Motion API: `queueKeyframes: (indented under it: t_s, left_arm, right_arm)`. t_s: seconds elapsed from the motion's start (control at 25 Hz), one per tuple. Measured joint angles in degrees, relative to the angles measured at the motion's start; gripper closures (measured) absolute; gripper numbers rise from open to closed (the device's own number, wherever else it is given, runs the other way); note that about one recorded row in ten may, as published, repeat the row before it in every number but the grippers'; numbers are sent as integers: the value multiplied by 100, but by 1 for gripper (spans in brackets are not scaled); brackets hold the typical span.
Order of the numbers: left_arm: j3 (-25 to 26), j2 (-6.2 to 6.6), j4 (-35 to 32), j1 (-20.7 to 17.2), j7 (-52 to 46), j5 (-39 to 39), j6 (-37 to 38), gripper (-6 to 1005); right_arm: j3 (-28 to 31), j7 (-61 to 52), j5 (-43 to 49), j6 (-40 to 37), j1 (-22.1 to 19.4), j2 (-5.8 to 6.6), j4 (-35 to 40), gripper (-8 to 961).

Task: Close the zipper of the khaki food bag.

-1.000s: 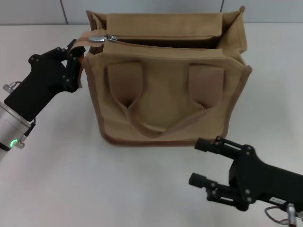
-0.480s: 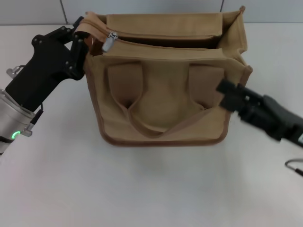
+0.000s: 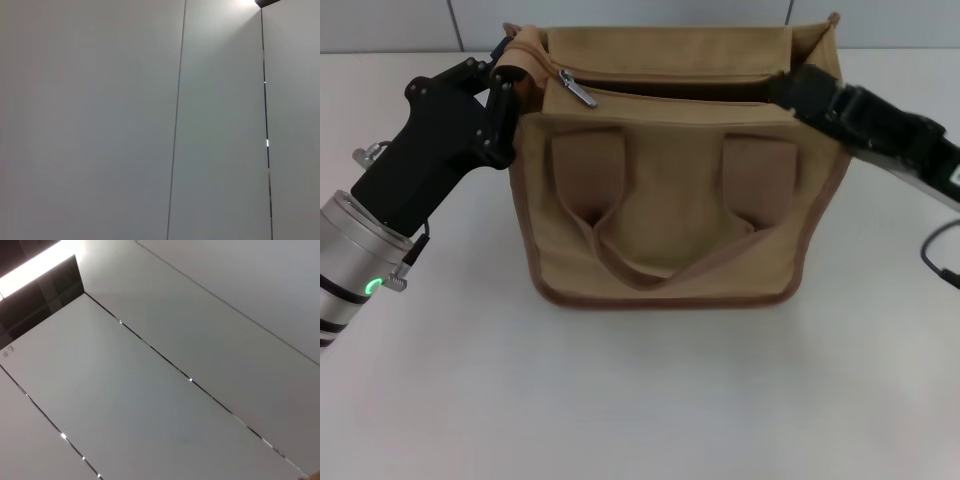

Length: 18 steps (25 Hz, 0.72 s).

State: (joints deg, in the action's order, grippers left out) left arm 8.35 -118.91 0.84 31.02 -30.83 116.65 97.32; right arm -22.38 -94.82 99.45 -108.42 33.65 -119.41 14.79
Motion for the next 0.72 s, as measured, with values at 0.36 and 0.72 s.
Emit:
queueKeyframes:
  t_s: [0.36, 0.72]
  left_arm:
    - [26, 10, 4, 74, 141, -8, 20, 979]
    - [27, 7, -24, 319, 153, -6, 69, 980]
  right_arm:
    - [-37, 382, -741, 827, 406, -14, -432, 359]
    - [-705, 1637, -634, 833, 835, -30, -702, 563]
